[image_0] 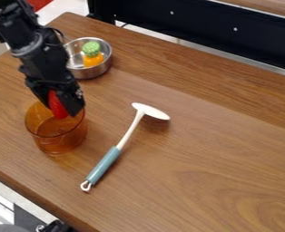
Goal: Put the red strawberry into the brown pot
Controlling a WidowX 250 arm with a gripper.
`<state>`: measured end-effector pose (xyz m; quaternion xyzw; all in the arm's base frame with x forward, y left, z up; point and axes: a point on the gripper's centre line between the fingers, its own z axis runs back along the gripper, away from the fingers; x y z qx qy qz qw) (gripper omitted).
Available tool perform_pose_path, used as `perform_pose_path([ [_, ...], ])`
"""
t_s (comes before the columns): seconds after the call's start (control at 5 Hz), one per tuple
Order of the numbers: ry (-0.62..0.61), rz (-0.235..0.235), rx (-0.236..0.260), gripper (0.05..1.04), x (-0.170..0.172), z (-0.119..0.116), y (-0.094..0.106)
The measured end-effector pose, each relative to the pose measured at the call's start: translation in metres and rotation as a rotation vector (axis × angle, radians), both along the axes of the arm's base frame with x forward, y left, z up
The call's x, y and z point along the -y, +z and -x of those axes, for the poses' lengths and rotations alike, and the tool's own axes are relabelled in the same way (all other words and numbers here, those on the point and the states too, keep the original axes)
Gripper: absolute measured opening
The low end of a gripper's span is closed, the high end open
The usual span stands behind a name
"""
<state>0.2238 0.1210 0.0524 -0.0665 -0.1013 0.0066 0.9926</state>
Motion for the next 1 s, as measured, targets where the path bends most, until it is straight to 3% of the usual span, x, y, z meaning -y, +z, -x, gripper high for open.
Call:
perform_pose_path([
  [0.2,-0.001,-0.028,-0.005,0.811,-0.004,0.000,-0.003],
  [0.6,-0.041,-0.078,-0.041,0.999,0.000,0.004,-0.010],
  [0.8,-0.051,-0.068,-0.050,0.999,0.002,0.006,-0.008],
  [1.0,-0.039,-0.052,-0.028,0.999,0.000,0.007,0.004],
])
